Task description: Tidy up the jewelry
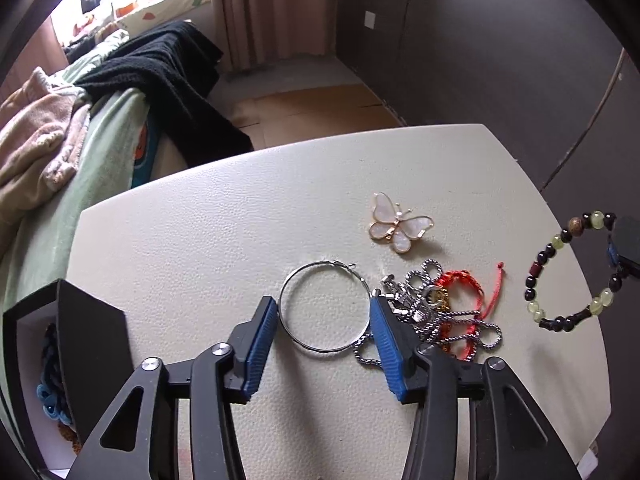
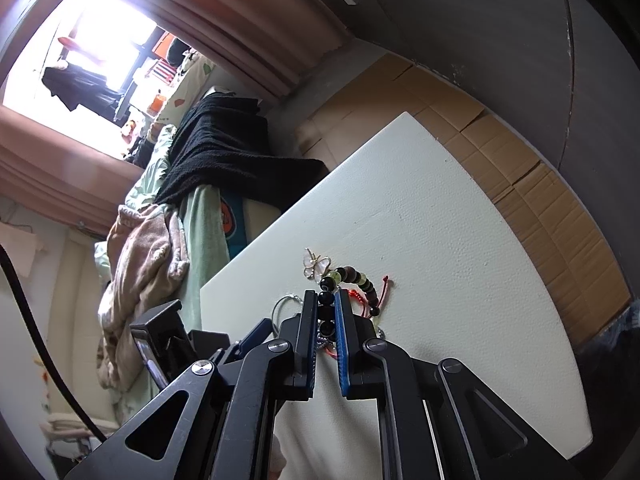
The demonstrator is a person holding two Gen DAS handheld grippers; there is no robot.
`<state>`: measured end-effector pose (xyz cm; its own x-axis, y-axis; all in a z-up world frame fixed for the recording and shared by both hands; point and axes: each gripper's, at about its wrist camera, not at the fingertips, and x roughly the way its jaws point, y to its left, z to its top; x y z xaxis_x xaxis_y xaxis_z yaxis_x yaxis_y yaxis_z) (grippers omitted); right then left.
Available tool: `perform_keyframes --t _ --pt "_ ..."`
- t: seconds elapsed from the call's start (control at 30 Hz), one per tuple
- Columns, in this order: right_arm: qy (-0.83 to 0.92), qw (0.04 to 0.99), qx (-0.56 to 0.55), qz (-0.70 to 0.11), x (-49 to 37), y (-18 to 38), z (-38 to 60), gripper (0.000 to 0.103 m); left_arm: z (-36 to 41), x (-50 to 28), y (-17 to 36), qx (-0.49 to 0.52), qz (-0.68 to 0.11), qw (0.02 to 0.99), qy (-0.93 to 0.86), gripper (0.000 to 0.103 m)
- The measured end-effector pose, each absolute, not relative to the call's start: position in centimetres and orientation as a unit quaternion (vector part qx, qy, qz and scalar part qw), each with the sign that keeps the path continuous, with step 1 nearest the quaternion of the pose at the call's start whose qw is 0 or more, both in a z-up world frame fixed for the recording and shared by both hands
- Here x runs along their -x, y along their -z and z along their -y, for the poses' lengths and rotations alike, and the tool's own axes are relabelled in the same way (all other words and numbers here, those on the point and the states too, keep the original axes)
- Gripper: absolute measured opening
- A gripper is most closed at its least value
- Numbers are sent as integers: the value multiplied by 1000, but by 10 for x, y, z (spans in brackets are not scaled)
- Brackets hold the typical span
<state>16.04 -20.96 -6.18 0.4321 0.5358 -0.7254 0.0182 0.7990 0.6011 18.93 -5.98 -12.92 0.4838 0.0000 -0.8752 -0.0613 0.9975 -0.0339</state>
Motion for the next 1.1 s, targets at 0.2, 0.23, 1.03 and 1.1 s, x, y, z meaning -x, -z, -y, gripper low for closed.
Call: perform_keyframes --t 0.2,0.23,1.03,1.1 --pt "-162 801 -272 -509 -161 62 210 10 66 -190 129 23 -503 864 -8 51" --pt "-161 801 -272 -509 -161 62 210 10 66 -190 129 22 -503 864 -9 51" --pt "-168 803 -260 -508 -155 59 204 10 24 -167 96 78 -483 871 -36 50" --pt "-175 804 -258 -506 -152 57 200 10 20 -161 88 85 -477 874 -37 50"
